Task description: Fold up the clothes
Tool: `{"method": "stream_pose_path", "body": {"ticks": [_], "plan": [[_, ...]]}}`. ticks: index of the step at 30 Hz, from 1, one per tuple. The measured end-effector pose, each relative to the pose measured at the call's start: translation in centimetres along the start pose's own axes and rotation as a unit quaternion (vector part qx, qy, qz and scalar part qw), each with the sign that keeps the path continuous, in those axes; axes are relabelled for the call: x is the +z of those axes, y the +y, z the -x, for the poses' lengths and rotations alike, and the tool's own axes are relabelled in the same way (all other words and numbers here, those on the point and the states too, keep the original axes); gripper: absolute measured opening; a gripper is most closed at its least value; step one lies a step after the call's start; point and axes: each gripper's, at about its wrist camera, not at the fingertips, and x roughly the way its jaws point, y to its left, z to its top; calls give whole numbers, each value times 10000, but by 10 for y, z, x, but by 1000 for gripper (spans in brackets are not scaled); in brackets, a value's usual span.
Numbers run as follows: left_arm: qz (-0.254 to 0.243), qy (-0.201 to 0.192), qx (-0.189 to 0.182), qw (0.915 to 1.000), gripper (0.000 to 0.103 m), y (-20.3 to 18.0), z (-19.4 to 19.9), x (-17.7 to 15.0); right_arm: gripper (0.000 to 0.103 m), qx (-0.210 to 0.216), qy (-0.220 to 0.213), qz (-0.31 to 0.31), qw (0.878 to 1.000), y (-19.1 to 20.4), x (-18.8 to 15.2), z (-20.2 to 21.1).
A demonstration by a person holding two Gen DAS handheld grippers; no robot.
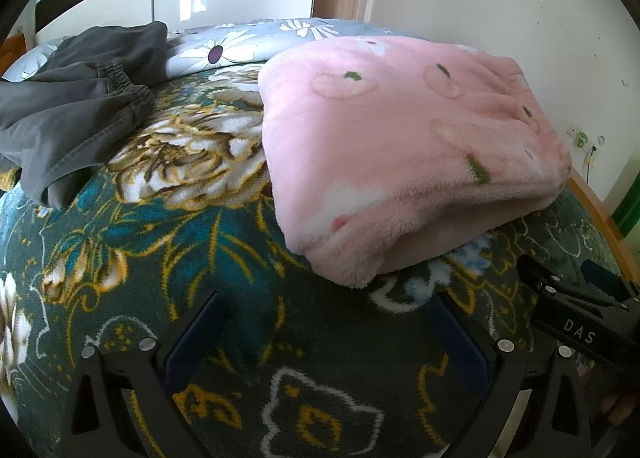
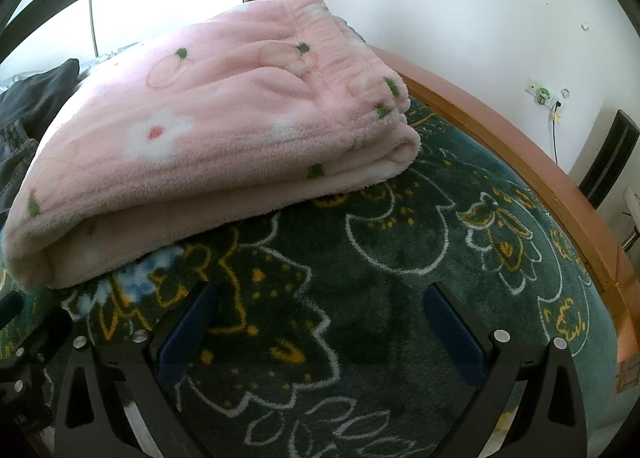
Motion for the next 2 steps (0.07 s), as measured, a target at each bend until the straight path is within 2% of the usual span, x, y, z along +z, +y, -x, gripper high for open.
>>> {"method": "stream_pose_path", "body": {"ticks": [2], "plan": [[-3, -4, -1, 10000, 103, 0, 0, 0, 103, 4, -8, -10, 10000, -2, 2, 0]]}}
